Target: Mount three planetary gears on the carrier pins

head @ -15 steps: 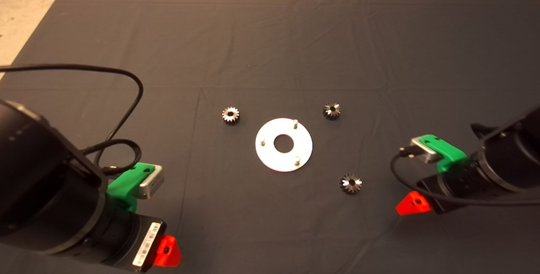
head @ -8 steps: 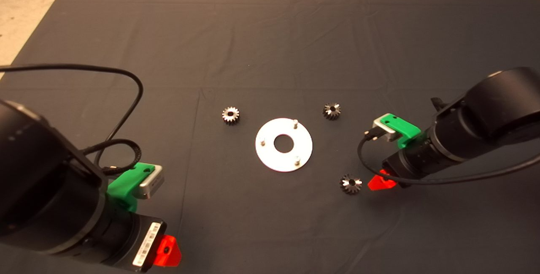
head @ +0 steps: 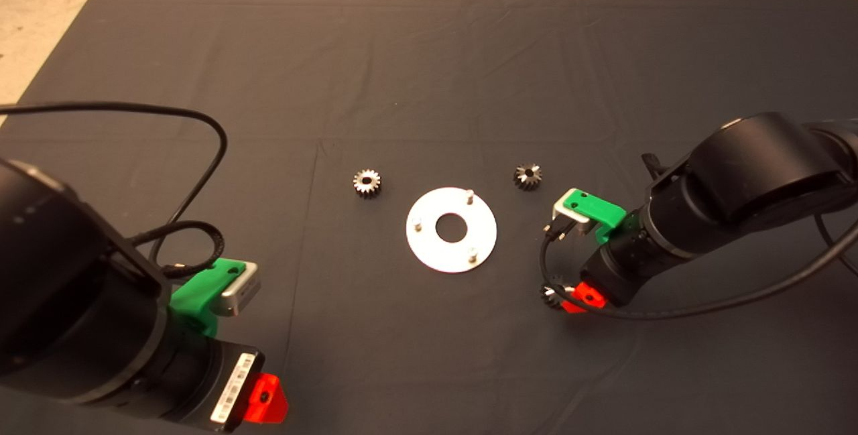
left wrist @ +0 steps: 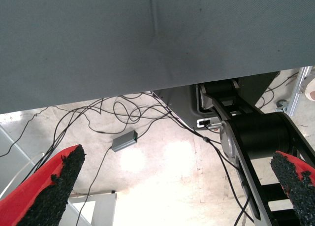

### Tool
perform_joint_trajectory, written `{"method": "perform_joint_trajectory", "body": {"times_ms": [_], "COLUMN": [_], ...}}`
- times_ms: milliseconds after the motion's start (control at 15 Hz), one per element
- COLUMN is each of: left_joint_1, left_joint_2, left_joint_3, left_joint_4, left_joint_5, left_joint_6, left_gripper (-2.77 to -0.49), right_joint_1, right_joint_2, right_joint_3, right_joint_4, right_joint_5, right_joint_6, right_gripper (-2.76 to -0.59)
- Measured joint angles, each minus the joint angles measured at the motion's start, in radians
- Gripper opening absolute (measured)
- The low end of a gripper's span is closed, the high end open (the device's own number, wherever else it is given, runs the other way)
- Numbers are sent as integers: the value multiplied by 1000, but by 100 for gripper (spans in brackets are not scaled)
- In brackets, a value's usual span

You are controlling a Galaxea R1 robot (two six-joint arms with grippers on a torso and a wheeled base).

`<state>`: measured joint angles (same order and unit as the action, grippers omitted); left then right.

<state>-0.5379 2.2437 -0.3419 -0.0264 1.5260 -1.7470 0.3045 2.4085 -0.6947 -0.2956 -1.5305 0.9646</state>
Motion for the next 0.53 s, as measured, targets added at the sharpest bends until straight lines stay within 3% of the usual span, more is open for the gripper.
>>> {"method": "perform_joint_trajectory", "body": {"times_ms": [333, 533], "left_joint_1": [0, 0], "left_joint_2": [0, 0], "left_joint_3": [0, 0], "left_joint_4": [0, 0], "left_joint_5": [0, 0], "left_joint_6": [0, 0], "left_gripper": [-51, -51], "right_joint_1": [-28, -30], "right_joint_2": [37, 61], "right_joint_3": [-24, -62], "right_joint_4": [-1, -1], "right_joint_5": [1, 0], "right_joint_6": [-137, -203], "right_gripper": [-61, -61]}}
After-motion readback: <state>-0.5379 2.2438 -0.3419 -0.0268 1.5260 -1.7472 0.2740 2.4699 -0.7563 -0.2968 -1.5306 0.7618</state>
